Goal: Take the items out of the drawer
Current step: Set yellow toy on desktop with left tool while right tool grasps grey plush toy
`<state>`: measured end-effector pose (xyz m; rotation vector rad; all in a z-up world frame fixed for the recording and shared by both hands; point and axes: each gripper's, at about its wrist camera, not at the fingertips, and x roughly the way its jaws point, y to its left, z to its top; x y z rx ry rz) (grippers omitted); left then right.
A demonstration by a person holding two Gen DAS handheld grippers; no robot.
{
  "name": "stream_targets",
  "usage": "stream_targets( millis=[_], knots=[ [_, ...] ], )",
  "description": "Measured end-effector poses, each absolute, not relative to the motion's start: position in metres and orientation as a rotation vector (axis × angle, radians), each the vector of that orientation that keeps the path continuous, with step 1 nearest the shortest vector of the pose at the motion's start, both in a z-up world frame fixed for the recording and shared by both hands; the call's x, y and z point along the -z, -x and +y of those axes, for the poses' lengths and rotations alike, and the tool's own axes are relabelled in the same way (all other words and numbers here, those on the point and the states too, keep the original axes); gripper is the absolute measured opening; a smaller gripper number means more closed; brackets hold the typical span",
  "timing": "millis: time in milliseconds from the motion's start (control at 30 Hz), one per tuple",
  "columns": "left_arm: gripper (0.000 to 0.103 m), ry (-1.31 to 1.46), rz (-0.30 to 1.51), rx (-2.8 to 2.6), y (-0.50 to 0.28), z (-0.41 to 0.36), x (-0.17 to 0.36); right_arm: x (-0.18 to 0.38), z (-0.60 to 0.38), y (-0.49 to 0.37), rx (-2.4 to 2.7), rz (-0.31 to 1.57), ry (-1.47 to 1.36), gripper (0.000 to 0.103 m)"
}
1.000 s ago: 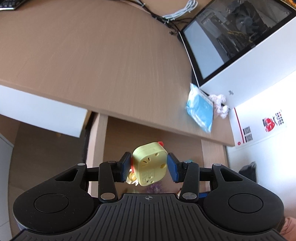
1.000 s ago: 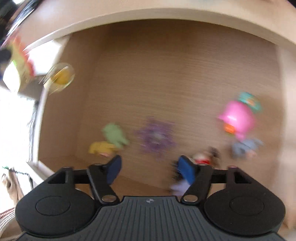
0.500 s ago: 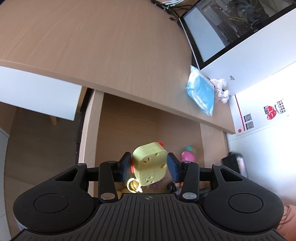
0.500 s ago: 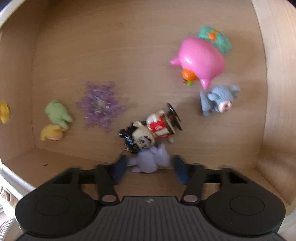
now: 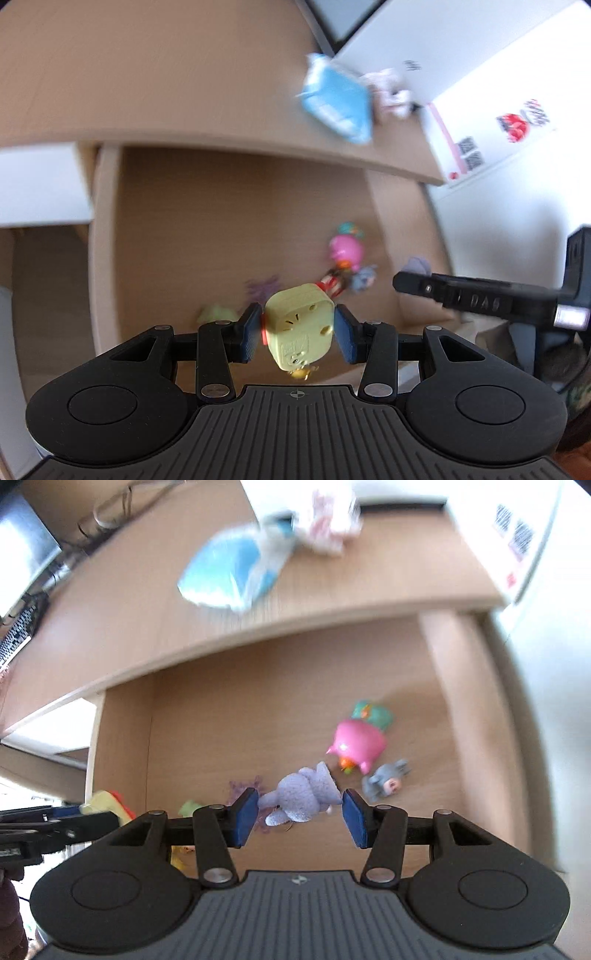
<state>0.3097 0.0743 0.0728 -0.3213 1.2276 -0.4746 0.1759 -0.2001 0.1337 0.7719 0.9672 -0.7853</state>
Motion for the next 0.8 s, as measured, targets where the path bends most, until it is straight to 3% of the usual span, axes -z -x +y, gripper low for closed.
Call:
stream_targets(
  millis=[100,233,367,500,667,800],
  knots=[
    [0.047,0.318,1.122,0.509,-0.326,0.066,-0.105,-0.139,-0.192,-0.16,0.846,0.908,-0.658,0.05],
    [0.047,0.286,0.946,0.498,-0.359,0.058,-0.15,-0.104,-0.193,-0.144,0.921,0.839,-0.677,0.05],
    [0.047,0.276,0.827,0.432,-0.4,0.044,-0.163,-0.087,-0.192,-0.147,0.96,0.808,-0.704,0.05],
    [0.048,0.281,0.763,0.36,-0.438,0.036,-0.128,-0.084,-0.188,-0.147,0.977,0.8,-0.686,0.05],
    [0.047,0.204,0.908,0.207,-0.464,0.024,-0.063,-0.077,-0.187,-0.147,1.01,0.82,-0.664,0.05],
    [0.047,0.187,0.858,0.169,-0.461,0.026,-0.063,-0.076,-0.192,-0.14,1.047,0.806,-0.681,0.05]
  ],
)
